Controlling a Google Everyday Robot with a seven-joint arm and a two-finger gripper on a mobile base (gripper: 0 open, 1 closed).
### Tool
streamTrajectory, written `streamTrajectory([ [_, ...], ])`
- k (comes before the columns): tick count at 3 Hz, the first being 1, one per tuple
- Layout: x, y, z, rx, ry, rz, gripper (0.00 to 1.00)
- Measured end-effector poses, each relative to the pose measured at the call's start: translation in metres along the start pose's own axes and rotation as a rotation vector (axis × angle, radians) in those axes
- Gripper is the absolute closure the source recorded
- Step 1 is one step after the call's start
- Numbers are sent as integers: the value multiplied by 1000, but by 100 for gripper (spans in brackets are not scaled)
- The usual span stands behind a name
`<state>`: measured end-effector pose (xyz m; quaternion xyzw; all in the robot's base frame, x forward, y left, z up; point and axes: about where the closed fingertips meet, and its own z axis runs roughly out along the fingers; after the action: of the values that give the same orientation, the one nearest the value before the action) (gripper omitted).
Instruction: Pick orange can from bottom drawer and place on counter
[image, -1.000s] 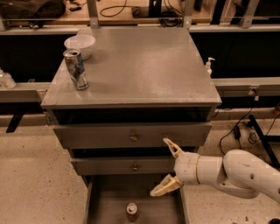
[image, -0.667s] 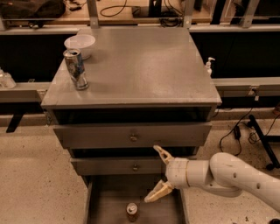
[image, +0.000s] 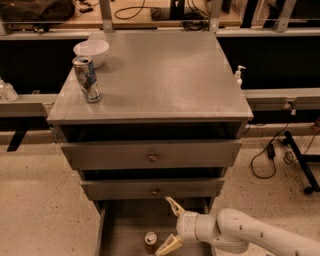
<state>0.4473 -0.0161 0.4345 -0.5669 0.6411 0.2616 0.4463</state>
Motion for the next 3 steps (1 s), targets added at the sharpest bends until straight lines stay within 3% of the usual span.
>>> streamTrajectory([
  [1,46,12,22,36,1,49,0],
  [3,54,21,35,18,11,77,0],
])
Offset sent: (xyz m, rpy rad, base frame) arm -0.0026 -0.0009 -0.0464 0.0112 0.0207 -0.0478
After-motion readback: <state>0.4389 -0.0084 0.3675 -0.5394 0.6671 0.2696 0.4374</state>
